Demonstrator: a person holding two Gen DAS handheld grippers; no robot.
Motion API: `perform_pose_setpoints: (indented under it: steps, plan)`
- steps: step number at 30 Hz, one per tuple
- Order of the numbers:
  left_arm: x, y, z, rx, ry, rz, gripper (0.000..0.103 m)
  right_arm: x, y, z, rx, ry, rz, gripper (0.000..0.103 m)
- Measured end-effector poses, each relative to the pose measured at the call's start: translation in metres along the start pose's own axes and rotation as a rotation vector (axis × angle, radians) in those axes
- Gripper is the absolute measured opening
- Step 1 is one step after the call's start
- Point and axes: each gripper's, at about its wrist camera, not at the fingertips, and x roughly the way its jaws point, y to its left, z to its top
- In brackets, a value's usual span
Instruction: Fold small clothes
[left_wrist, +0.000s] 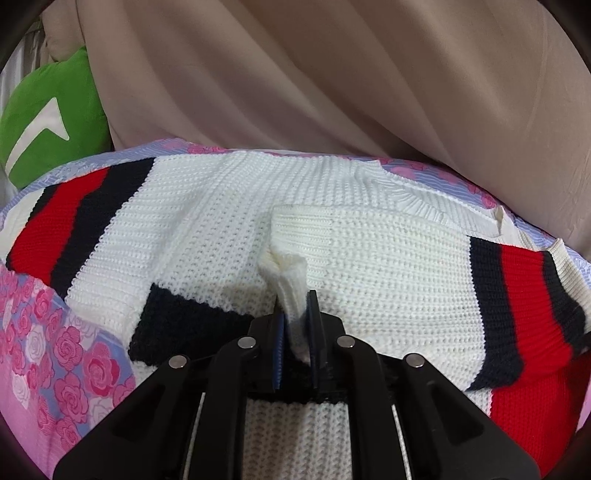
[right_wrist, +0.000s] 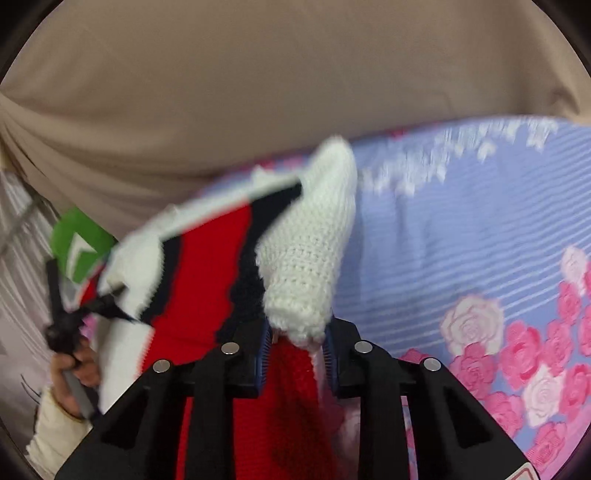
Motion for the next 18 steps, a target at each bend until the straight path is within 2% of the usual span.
perform_pose_setpoints:
  steps: [1, 3, 4, 5, 10, 13, 14, 16, 17, 18]
  plan:
    - [0.003, 0.0, 0.001, -0.005, 0.003, -0.008, 0.011, 0.002, -0.005, -0.002, 0.002, 0.021, -0.019, 0.021]
    - [0.004, -0.005, 0.001, 0.007, 0.008, -0.005, 0.013, 0.029, -0.02, -0.015, 0.02, 0.153, -0.096, 0.022]
    - [0.004, -0.008, 0.001, 0.021, 0.005, 0.002, 0.014, 0.025, -0.021, -0.015, 0.029, 0.127, -0.074, 0.023]
    - [0.005, -0.008, 0.002, 0.026, 0.005, 0.009, 0.015, 0.021, -0.018, -0.013, 0.03, 0.146, -0.081, 0.023]
    - [0.006, -0.003, 0.003, -0.005, 0.008, -0.016, 0.018, -0.014, 0.018, 0.0, -0.008, -0.01, -0.146, 0.03]
    - [0.006, -0.004, 0.002, 0.002, 0.006, -0.007, 0.019, -0.014, 0.043, 0.021, -0.082, -0.082, -0.182, 0.03]
    - [0.006, -0.005, 0.002, 0.005, 0.005, -0.003, 0.019, -0.008, 0.05, 0.025, -0.102, -0.074, -0.151, 0.03]
    - [0.006, -0.005, 0.002, 0.004, 0.005, -0.005, 0.019, 0.013, 0.046, 0.029, -0.105, 0.012, -0.068, 0.022]
    - [0.006, -0.005, 0.002, 0.0, 0.006, -0.009, 0.019, 0.03, 0.042, 0.028, -0.106, 0.078, -0.078, 0.018]
    - [0.006, -0.005, 0.002, -0.003, 0.007, -0.013, 0.02, 0.048, 0.035, 0.025, -0.117, 0.137, -0.133, 0.006]
